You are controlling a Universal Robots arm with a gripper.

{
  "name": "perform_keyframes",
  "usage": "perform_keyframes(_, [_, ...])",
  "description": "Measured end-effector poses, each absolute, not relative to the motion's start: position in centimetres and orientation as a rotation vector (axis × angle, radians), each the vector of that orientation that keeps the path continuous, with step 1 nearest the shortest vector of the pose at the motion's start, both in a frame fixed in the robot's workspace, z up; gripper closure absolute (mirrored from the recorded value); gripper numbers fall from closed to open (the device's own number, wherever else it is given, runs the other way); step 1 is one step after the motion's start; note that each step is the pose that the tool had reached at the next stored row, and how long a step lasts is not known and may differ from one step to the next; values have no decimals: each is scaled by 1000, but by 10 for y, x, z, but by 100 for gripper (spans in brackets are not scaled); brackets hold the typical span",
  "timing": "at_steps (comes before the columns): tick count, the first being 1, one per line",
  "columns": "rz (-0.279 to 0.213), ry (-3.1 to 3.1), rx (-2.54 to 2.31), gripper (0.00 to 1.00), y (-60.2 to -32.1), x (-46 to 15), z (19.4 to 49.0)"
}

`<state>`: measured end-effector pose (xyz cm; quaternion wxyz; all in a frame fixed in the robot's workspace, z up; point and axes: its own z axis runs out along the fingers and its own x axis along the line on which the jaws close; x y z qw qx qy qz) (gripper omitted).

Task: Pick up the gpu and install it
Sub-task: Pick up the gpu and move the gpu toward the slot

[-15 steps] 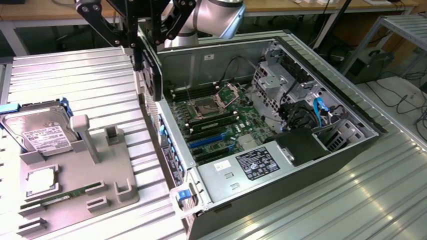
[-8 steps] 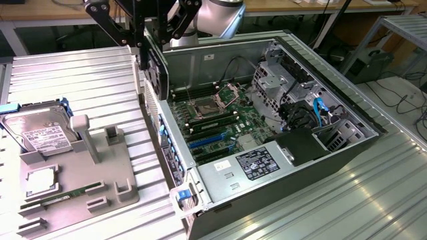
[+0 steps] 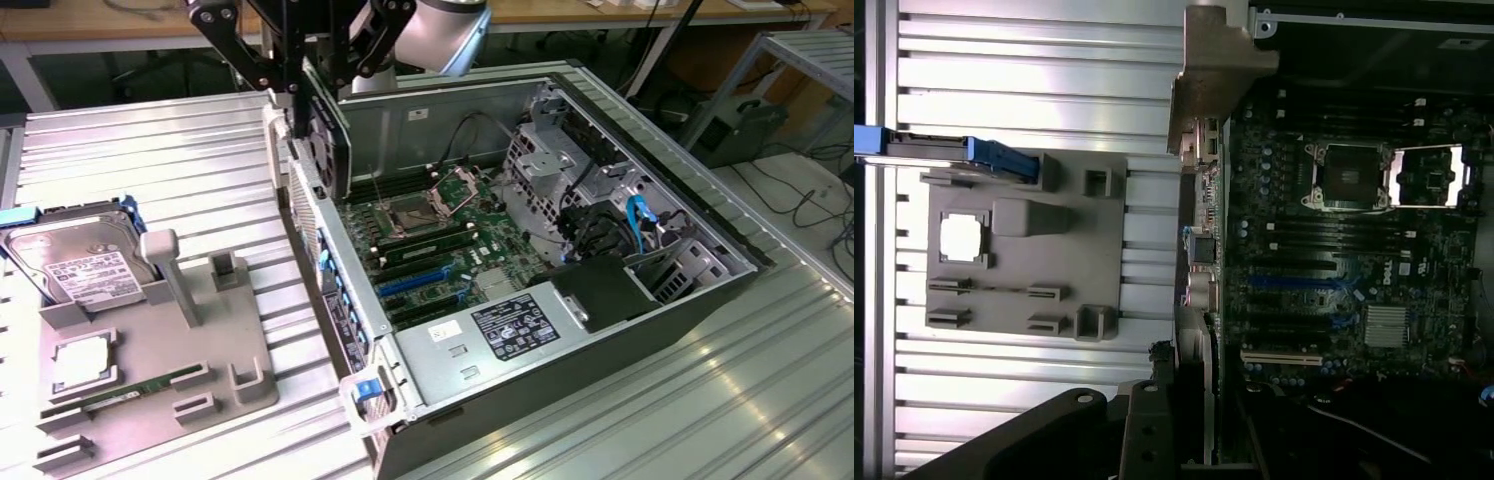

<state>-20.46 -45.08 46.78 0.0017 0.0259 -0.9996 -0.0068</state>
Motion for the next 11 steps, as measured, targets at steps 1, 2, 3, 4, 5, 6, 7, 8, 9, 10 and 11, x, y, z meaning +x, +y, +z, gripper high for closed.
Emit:
perform_keyframes(1, [-22, -3137, 81, 72, -451, -204, 468])
perform_keyframes(2, [-21, -3137, 81, 72, -451, -202, 468])
perform_keyframes(3, [-22, -3137, 81, 72, -451, -202, 468])
perform_keyframes(4, [-22, -3137, 81, 72, -451, -200, 468])
perform_keyframes(5, [-22, -3137, 81, 72, -451, -199, 468])
perform_keyframes(6, [-22, -3137, 81, 72, -451, -198, 468])
perform_keyframes(7, [-22, -3137, 81, 72, -451, -197, 468])
perform_keyframes(8, [-21, -3137, 81, 72, -451, -196, 468])
perform_keyframes(9, [-22, -3137, 81, 72, -451, -195, 468])
perform_keyframes(10, [-22, -3137, 81, 72, -451, -194, 468])
perform_keyframes(11, [-22, -3137, 81, 72, -451, -193, 468])
